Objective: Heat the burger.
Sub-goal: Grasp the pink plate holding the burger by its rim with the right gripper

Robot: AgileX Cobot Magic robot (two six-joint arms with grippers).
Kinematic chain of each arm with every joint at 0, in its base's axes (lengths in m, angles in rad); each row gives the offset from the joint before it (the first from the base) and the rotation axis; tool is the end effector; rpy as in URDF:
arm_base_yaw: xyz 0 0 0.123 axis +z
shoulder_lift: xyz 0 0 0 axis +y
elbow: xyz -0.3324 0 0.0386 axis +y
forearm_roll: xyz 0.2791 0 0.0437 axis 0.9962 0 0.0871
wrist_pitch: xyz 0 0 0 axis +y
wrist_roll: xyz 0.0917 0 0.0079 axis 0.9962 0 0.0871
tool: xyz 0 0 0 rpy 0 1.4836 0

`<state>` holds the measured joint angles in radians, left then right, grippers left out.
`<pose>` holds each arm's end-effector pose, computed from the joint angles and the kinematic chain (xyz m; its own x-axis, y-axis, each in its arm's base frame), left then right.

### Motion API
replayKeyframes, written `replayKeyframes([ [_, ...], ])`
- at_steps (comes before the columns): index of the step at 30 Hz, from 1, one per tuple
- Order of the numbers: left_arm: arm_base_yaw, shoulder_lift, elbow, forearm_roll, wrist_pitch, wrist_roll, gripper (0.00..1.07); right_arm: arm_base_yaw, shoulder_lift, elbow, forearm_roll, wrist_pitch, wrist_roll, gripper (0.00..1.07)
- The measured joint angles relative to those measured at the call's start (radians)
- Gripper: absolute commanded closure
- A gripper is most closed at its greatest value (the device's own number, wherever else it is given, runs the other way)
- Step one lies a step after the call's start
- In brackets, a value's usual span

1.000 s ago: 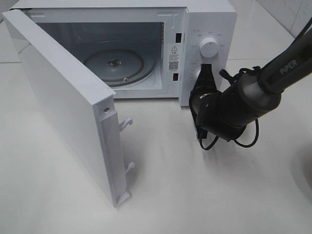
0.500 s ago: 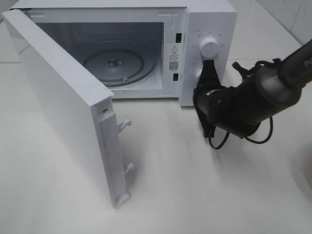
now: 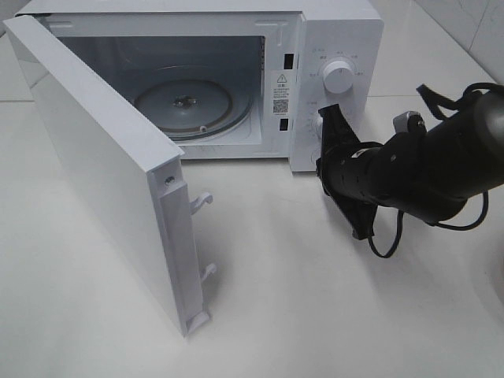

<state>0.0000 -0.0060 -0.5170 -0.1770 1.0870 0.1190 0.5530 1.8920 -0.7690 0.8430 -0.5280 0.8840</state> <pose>-0.0317 -0.0144 0.2956 -0.4479 0.0355 -0.8934 0.1552 0.9871 -0.0385 0.3320 0.1643 0.1408 -0.1905 0.9675 -0.1662 0.5432 0.2449 0.8031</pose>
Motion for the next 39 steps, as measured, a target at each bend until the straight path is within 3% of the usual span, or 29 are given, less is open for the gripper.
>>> replayKeyframes([
  [12, 0.000, 0.000, 0.000, 0.000, 0.000, 0.000, 0.07, 0.000, -0.161, 0.018, -0.049, 0.361, -0.552, 1.05],
  [15, 0.000, 0.000, 0.000, 0.000, 0.000, 0.000, 0.07, 0.000, -0.171, 0.018, -0.063, 0.383, -0.586, 1.05],
  [20, 0.000, 0.000, 0.000, 0.000, 0.000, 0.000, 0.07, -0.043, -0.244, 0.019, -0.240, 0.619, -0.726, 1.04],
  [23, 0.000, 0.000, 0.000, 0.000, 0.000, 0.000, 0.07, -0.053, -0.257, 0.019, -0.279, 0.659, -0.736, 1.04],
  [25, 0.000, 0.000, 0.000, 0.000, 0.000, 0.000, 0.07, -0.080, -0.308, 0.019, -0.432, 0.792, -0.755, 1.03],
  [28, 0.000, 0.000, 0.000, 0.000, 0.000, 0.000, 0.07, -0.099, -0.353, 0.019, -0.523, 0.876, -0.755, 1.03],
  [39, 0.000, 0.000, 0.000, 0.000, 0.000, 0.000, 0.07, -0.224, -0.483, 0.019, -0.687, 1.118, -0.782, 1.00],
])
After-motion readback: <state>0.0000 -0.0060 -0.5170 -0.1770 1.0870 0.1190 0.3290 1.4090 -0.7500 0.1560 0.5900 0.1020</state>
